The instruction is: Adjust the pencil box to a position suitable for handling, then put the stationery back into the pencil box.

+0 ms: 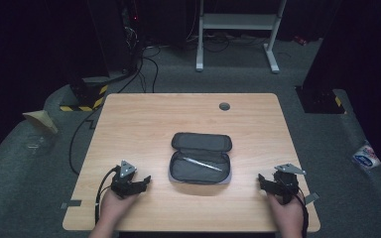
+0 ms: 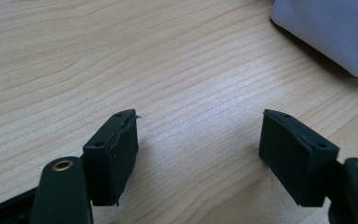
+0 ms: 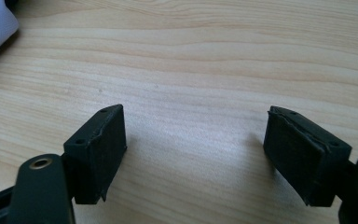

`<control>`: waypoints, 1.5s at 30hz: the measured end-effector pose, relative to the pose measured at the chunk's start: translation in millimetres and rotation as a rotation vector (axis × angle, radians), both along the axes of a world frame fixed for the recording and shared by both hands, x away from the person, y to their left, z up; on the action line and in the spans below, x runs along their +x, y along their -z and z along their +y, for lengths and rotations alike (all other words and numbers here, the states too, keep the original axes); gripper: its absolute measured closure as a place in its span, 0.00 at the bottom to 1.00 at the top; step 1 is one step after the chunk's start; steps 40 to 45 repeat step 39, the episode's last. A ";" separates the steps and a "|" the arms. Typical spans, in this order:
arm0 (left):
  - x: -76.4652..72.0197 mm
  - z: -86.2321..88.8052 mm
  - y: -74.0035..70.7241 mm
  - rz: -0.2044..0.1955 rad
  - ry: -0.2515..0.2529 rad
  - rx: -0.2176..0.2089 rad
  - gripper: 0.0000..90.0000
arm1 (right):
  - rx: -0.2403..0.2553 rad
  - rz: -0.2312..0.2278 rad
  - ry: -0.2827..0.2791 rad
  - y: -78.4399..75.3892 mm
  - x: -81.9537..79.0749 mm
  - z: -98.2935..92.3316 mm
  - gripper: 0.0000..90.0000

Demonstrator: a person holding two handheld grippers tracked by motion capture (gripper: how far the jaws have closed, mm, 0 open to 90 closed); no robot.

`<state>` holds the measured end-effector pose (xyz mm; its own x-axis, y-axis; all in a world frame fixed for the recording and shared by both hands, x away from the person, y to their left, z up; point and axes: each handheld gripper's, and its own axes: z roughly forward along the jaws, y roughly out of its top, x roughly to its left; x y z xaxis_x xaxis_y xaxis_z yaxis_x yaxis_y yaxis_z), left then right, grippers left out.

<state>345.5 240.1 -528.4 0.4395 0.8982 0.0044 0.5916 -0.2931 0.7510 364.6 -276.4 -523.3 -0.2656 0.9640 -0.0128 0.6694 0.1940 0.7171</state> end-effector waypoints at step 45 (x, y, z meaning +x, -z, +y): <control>-4.0 0.3 0.1 -0.002 0.004 0.001 0.31 | -0.002 -0.001 0.011 0.0 0.3 1.5 0.24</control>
